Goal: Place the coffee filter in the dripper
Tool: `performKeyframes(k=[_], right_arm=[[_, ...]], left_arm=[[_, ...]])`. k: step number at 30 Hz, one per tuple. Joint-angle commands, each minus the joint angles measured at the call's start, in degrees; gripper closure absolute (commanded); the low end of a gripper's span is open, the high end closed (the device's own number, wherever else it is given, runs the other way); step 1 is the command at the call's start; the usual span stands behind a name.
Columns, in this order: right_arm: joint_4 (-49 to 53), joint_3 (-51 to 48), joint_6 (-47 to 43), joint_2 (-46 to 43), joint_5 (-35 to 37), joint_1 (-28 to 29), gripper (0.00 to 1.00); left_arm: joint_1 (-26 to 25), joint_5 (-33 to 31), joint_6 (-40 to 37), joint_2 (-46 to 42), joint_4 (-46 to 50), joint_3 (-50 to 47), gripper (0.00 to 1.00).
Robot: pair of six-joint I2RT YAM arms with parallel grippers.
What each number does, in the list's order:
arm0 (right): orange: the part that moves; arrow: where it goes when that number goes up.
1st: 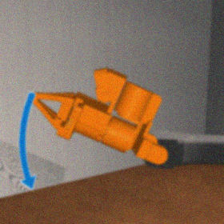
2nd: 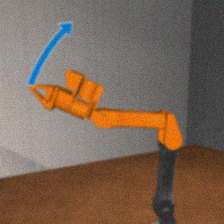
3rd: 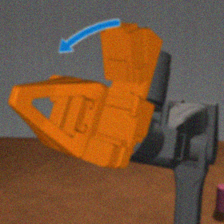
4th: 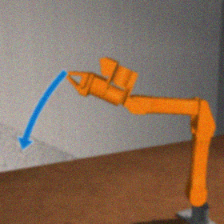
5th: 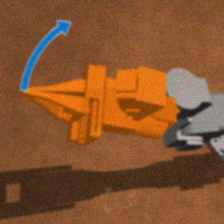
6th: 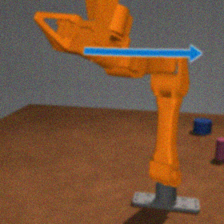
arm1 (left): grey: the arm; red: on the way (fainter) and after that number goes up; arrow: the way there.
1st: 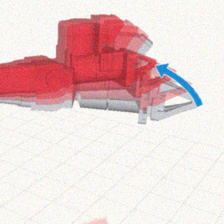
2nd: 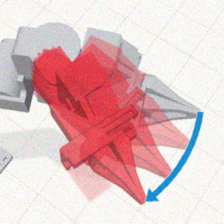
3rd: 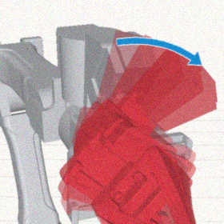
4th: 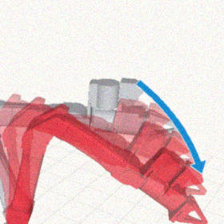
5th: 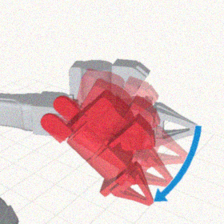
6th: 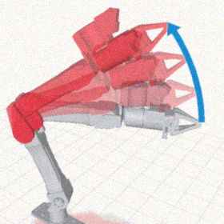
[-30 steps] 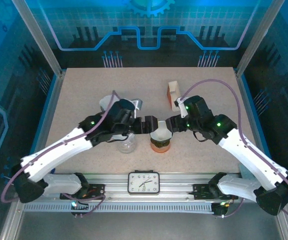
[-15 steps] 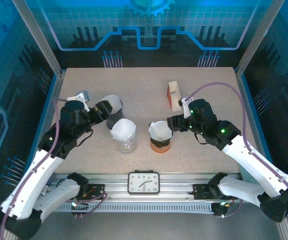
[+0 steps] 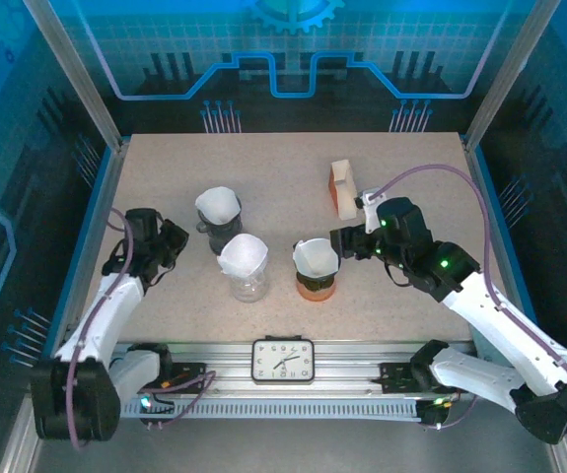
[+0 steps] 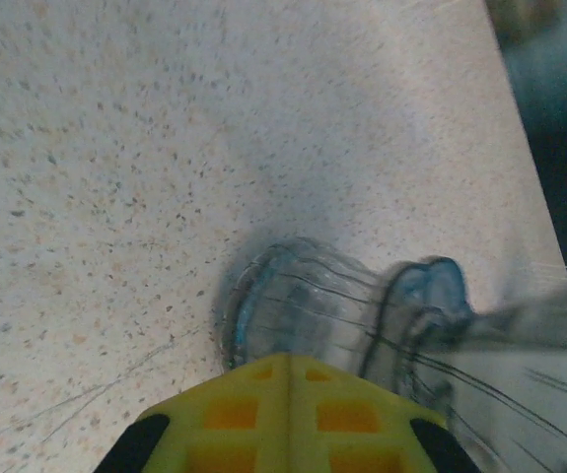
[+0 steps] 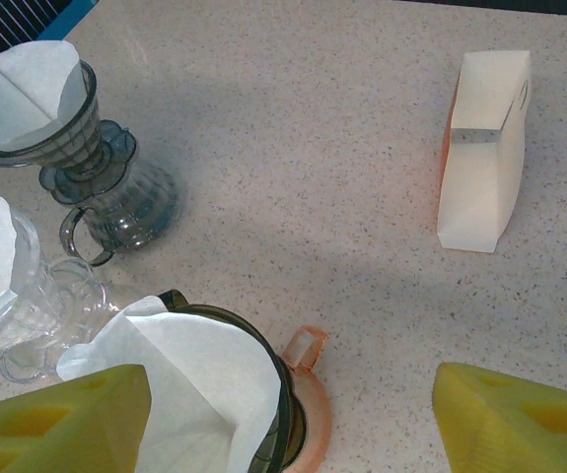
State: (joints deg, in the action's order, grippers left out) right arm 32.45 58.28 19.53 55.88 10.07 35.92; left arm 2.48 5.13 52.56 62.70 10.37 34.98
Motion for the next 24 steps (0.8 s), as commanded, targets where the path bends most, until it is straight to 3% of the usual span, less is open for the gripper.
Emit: performKeyframes(k=[1, 24], right_arm=[[-1.07, -0.51, 0.59, -1.09, 0.16, -0.33, 0.23], [-1.06, 0.06, 0.63, -0.15, 1.24, -0.24, 0.22]], left_arm=[[0.51, 3.76, 5.18, 4.84, -13.5, -2.96, 1.0], [-2.32, 8.51, 14.42, 19.76, -31.8, -8.86, 1.0]])
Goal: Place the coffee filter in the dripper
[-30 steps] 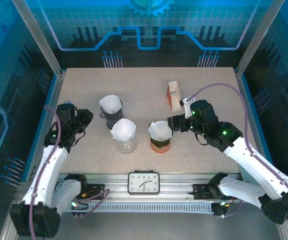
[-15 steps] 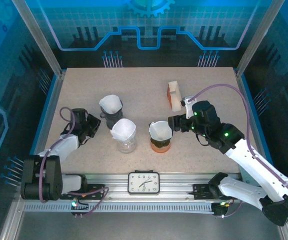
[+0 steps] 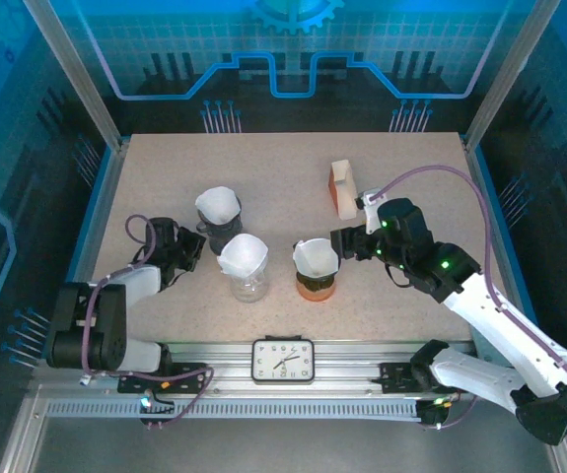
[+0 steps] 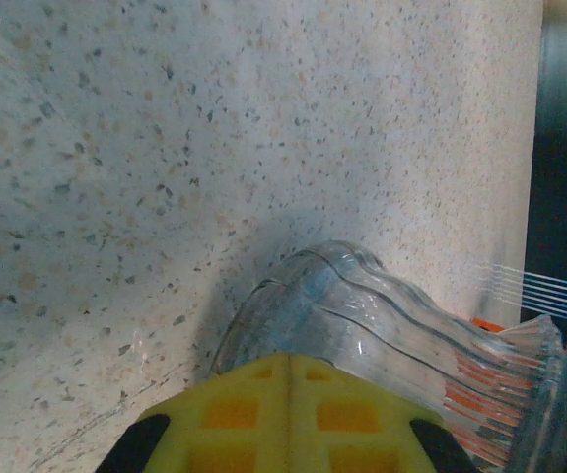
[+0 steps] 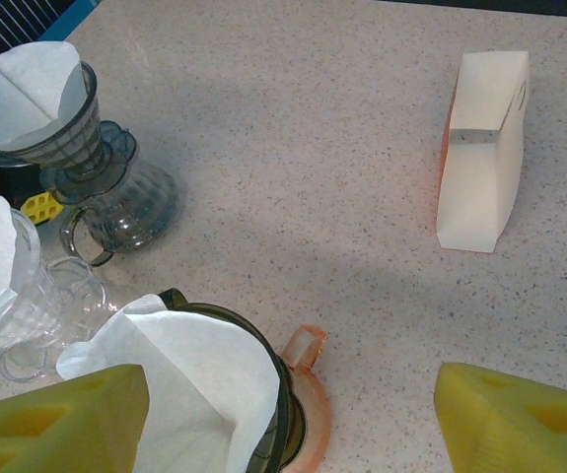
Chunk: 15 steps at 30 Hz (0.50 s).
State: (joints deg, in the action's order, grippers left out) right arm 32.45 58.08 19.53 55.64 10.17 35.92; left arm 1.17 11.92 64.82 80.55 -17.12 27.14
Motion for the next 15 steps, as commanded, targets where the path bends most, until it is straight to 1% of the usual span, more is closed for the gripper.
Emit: performKeyframes(k=[1, 15], right_arm=[[-1.06, 0.22, 0.68, 0.09, 1.17, -0.24, 0.22], [-1.16, -0.58, 1.08, 0.7, 1.03, -0.24, 0.22]], left_arm=[[-1.25, 1.74, 2.55, 2.47, -5.05, -1.08, 1.0], [-6.02, 1.55, 5.94, 10.14, -13.1, 2.36, 1.0]])
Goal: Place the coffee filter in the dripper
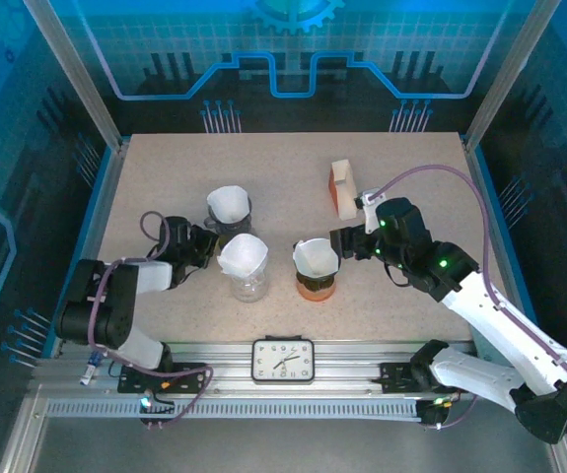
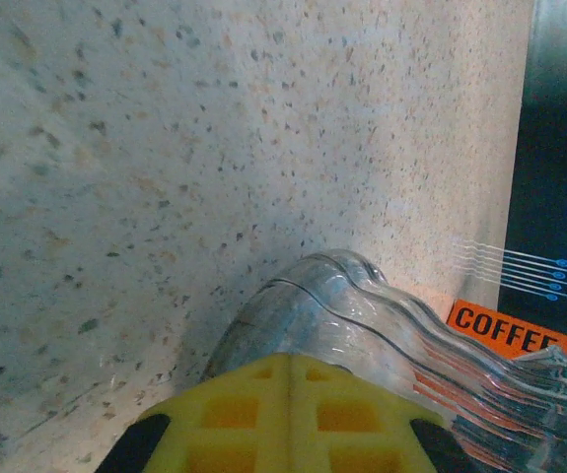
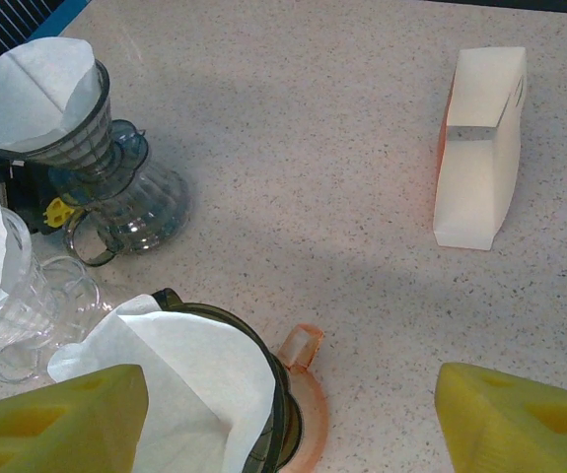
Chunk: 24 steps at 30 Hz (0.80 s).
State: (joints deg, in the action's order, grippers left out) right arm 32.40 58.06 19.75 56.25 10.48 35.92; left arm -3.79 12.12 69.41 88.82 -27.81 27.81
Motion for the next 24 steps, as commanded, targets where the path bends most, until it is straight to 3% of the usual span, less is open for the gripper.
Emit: performKeyframes(k=[1, 12, 18, 22, 24], right_arm=[[-1.13, -0.55, 0.91, 0.17, 0.84, -0.17, 0.22], [-1.19, -0.7, 1.74, 0.79, 0.59, -0.1, 0.22], [-1.19, -0.85, 1.5, 0.53, 1.2, 0.03, 0.22], [-2.19, -1.54, 1.46, 0.21, 2.38, -0.06, 0.21], [-3.06, -2.26, 1.75, -0.15, 3.38, -0.04, 0.16]], left_arm=[[-1.42, 1.46, 1.64, 2.67, -2.96, 2.21, 1.0], [-4.17, 2.38, 2.21, 8.28, -4.12, 8.22, 1.0], [-0.47, 0.03, -0.2, 1.55, 2.68, 6.64, 1.0], [1.48, -3.04, -5.07, -7.39, 11.26, 7.27, 1.0], [1.64, -5.8, -8.64, -11.76, 17.72, 8.89, 0.99]])
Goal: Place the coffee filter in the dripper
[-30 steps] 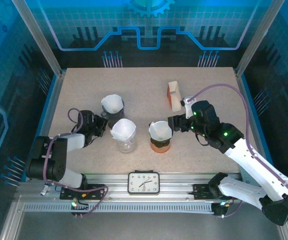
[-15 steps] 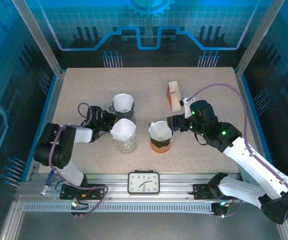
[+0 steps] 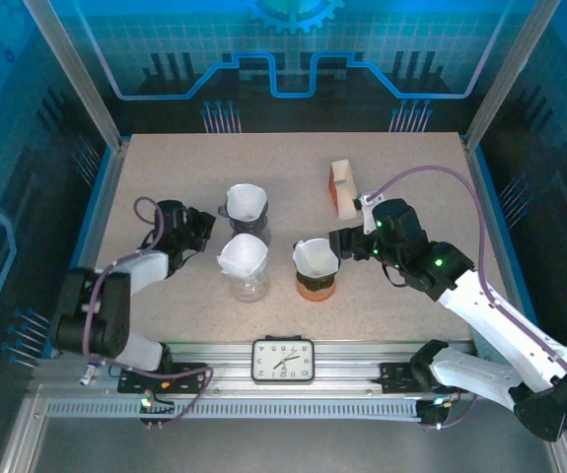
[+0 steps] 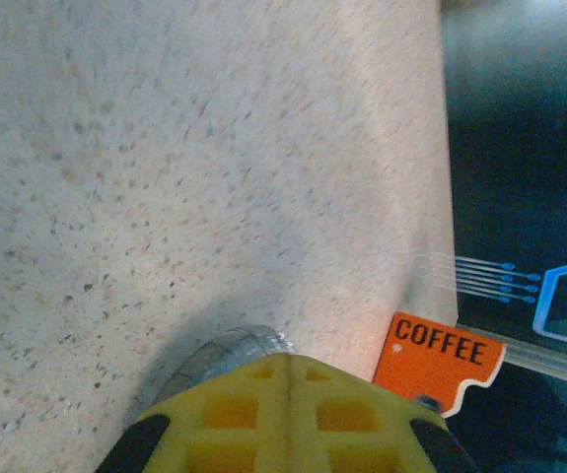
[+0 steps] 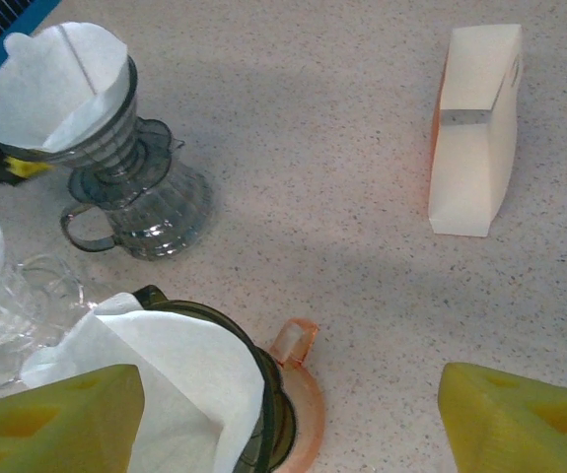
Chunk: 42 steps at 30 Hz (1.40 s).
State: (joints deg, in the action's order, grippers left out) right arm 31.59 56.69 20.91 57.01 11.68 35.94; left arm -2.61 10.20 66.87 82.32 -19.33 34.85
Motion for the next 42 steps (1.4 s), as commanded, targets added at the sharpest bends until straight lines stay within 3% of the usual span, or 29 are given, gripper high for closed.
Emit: performKeyframes(k=[1, 7, 10, 13, 20, 25, 34, 37, 42], right_arm=[[-2.79, -1.24, 0.77, -1.16, 2.91, -0.08, 0.0], [-4.24, -2.21, 1.5, -1.64, 9.57, -0.09, 0.0], [-6.11, -3.31, 0.59, -1.91, 11.27, -0.08, 0.0], [-7.57, -4.51, 0.22, -2.26, 12.64, -0.11, 0.0], [-9.07, -5.97, 0.16, -2.02, 12.11, -0.17, 0.0], [-9.02, -5.97, 0.41, -2.68, 11.78, -0.34, 0.0], [-8.65, -7.79, 1.79, -3.15, 15.37, -0.61, 0.0], [-9.64, -8.07, 3.24, -2.58, 19.36, -1.08, 0.0], [-12.73, -8.05, 3.6, 0.42, 16.91, -5.87, 0.0]], left_arm=[[0.43, -5.63, -8.5, -7.39, 12.75, 3.11, 0.9], [0.55, -19.32, -18.33, -15.55, 28.59, 9.07, 0.22], [0.43, -26.62, -23.05, -17.09, 29.47, 9.79, 0.12], [0.48, -29.33, -32.03, -17.31, 22.23, 6.81, 0.02], [0.46, -31.61, -51.38, -9.5, 14.08, 7.14, 0.01], [0.52, -34.09, -60.66, -4.83, 4.77, 2.9, 0.01], [0.55, -31.31, -64.69, 0.24, -15.29, -6.55, 0.01], [0.59, -28.28, -64.9, 0.69, -13.74, -5.58, 0.01], [1.34, -25.22, -65.03, 0.6, -14.19, -5.84, 0.01]])
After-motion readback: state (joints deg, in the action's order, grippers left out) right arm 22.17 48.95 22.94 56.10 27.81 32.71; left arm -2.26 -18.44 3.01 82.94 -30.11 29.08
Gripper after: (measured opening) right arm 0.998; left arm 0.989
